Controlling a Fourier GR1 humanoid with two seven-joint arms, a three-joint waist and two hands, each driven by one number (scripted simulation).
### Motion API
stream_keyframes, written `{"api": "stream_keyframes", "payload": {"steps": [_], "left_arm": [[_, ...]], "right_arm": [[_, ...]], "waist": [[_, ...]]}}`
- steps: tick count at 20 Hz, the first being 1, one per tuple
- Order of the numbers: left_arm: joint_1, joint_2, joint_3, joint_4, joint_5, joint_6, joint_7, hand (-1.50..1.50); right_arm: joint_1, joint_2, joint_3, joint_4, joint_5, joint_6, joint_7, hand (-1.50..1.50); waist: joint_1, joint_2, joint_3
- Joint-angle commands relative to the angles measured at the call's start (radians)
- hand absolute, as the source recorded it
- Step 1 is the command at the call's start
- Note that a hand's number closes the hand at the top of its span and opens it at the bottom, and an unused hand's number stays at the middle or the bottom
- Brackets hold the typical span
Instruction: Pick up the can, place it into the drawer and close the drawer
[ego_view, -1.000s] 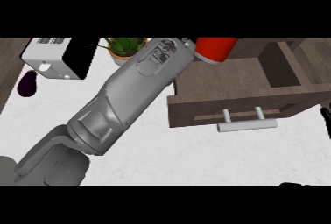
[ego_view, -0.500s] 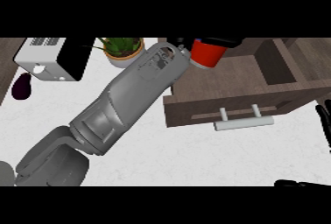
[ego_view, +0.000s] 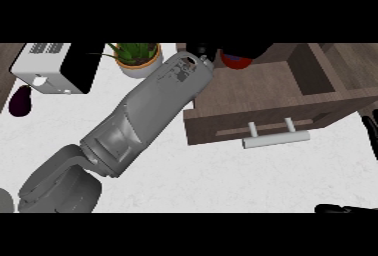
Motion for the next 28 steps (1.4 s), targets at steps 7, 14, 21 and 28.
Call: {"api": "stream_keyframes", "payload": {"steps": [7,14,21,28], "left_arm": [[0.031,0.0,-0.017,0.019,0.05,0.066,-0.061,-1.5],[0.037,0.0,-0.003,-0.003,0.113,0.096,-0.074,-1.5],[0.042,0.0,0.004,-0.036,0.178,0.081,-0.09,-1.5],[-0.01,0.0,0.012,-0.054,0.203,0.139,-0.116,-1.5]], "right_arm": [[0.017,0.005,0.018,-0.02,0.024,0.004,-0.015,-1.5],[-0.007,-0.07,0.003,-0.07,0.158,0.004,-0.084,-1.5],[-0.04,-0.126,0.103,-0.105,0.342,0.019,-0.11,-1.5],[-0.06,-0.179,0.148,-0.049,0.564,-0.019,-0.182,-1.5]], "waist": [[0.003,0.0,-0.001],[-0.002,0.003,-0.001],[0.024,-0.001,-0.002],[0.055,-0.012,-0.001]]}}
